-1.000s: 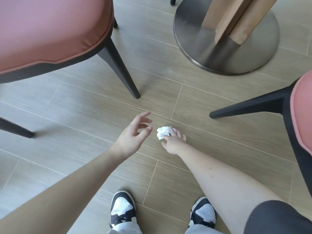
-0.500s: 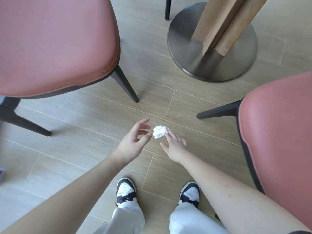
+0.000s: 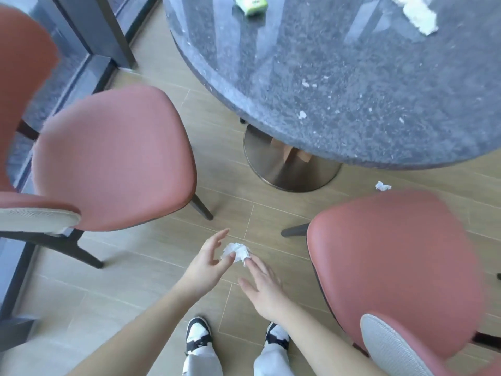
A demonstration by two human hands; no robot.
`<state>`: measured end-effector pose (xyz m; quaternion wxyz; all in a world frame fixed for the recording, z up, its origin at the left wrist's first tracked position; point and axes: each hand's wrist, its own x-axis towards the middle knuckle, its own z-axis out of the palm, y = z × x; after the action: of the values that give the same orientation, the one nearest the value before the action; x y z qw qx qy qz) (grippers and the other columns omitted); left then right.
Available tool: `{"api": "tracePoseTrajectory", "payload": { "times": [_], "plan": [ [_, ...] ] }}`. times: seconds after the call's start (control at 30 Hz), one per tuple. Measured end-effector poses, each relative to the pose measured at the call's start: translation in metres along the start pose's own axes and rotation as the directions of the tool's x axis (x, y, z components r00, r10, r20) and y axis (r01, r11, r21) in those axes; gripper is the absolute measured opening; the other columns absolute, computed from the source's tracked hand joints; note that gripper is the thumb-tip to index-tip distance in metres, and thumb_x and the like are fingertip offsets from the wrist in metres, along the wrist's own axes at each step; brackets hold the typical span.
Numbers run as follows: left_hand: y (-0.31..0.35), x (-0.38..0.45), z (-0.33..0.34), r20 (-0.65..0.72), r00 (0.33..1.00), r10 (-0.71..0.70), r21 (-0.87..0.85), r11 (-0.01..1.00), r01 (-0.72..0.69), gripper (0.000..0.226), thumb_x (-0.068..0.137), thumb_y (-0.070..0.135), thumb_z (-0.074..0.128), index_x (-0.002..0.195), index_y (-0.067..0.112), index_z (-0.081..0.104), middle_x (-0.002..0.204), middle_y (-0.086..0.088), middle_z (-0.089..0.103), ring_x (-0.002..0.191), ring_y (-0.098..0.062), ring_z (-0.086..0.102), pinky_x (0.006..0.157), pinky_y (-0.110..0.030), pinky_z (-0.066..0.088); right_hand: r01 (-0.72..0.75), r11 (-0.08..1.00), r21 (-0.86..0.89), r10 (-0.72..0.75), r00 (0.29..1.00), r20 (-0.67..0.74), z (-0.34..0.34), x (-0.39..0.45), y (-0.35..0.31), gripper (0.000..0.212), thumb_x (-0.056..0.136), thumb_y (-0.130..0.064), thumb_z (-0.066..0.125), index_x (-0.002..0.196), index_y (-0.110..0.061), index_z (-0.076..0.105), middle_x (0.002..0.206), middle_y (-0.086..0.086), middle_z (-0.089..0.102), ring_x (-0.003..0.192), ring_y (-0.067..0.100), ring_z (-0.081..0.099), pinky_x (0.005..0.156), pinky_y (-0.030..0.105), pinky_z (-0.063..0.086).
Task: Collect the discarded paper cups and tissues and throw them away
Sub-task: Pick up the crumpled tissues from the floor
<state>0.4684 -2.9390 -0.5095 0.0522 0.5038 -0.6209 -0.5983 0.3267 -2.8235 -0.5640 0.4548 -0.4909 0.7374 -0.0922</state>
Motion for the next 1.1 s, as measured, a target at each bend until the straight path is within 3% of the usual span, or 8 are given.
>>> {"api": "tracePoseTrajectory", "payload": {
  "times": [0.37,0.5,0.6,0.7,0.87,0.97,1.1],
  "plan": [
    [0.109,-0.084,-0.031,0.101,0.995,0.014,-0.067,0.998,-0.007,0.049,0.099,0.035,0.060,0.145,0.037,0.043,0.141,0.018,0.047,0.131,0.001,0.040,0.104,-0.021,0.030,0.012,0.938,0.347,0.031,0.992,-0.118,-0.063,-0.119,-0.094,0.050,0.104,-0.039,0.045,0.151,-0.025,0.036,0.157,-0.024,0.017,0.148,-0.003,0.015,0.123,0.028,0.017],
    [0.131,-0.110,-0.035,0.164,0.986,0.027,-0.067,0.998,-0.016,0.041,0.099,0.036,0.058,0.138,0.040,0.048,0.132,0.018,0.057,0.125,0.001,0.050,0.097,-0.018,0.037,0.028,0.932,0.360,0.012,0.994,-0.109,-0.082,-0.151,-0.112,0.052,0.104,-0.039,0.043,0.154,-0.027,0.032,0.159,-0.023,0.015,0.147,-0.008,0.010,0.123,0.027,0.015],
    [0.146,-0.125,-0.035,0.196,0.980,0.035,-0.081,0.997,-0.019,0.035,0.100,0.034,0.058,0.134,0.039,0.051,0.121,0.012,0.066,0.113,-0.003,0.061,0.093,-0.014,0.044,0.043,0.934,0.356,-0.006,0.994,-0.106,-0.100,-0.171,-0.128,0.052,0.105,-0.039,0.042,0.154,-0.031,0.027,0.153,-0.033,0.010,0.139,-0.022,0.004,0.117,0.015,0.009],
    [0.160,-0.136,-0.036,0.208,0.977,0.046,-0.113,0.993,-0.022,0.036,0.096,0.042,0.063,0.131,0.040,0.054,0.116,0.012,0.068,0.109,-0.007,0.064,0.101,-0.026,0.048,0.053,0.933,0.356,-0.006,0.991,-0.132,-0.115,-0.186,-0.142,0.053,0.105,-0.038,0.042,0.154,-0.036,0.022,0.142,-0.044,0.004,0.132,-0.029,0.001,0.113,0.010,0.007],
    [0.183,-0.150,-0.042,0.208,0.972,0.106,-0.151,0.986,-0.075,0.055,0.075,0.065,0.063,0.125,0.042,0.057,0.111,0.012,0.070,0.110,-0.009,0.064,0.103,-0.037,0.050,0.131,0.928,0.349,-0.062,0.977,-0.204,-0.144,-0.211,-0.176,0.045,0.105,-0.038,0.043,0.137,-0.059,0.019,0.145,-0.043,0.011,0.135,-0.025,0.008,0.109,0.002,0.007],
    [0.196,-0.156,-0.048,0.201,0.968,0.148,-0.132,0.984,-0.123,0.048,0.077,0.062,0.059,0.120,0.040,0.061,0.113,0.004,0.071,0.108,-0.016,0.066,0.099,-0.038,0.052,0.185,0.932,0.311,-0.104,0.960,-0.260,-0.157,-0.223,-0.194,0.046,0.106,-0.032,0.045,0.149,-0.041,0.033,0.156,-0.030,0.020,0.145,-0.011,0.014,0.121,0.017,0.013],
    [0.212,-0.156,-0.059,0.165,0.969,0.186,-0.073,0.982,-0.176,0.018,0.100,0.039,0.052,0.113,0.040,0.063,0.104,0.012,0.073,0.099,-0.007,0.068,0.094,-0.031,0.053,0.245,0.940,0.236,-0.166,0.936,-0.311,-0.170,-0.233,-0.209,0.038,0.106,-0.022,0.045,0.144,-0.026,0.049,0.157,-0.020,0.028,0.147,-0.007,0.018,0.121,0.019,0.013]
  ]
}}
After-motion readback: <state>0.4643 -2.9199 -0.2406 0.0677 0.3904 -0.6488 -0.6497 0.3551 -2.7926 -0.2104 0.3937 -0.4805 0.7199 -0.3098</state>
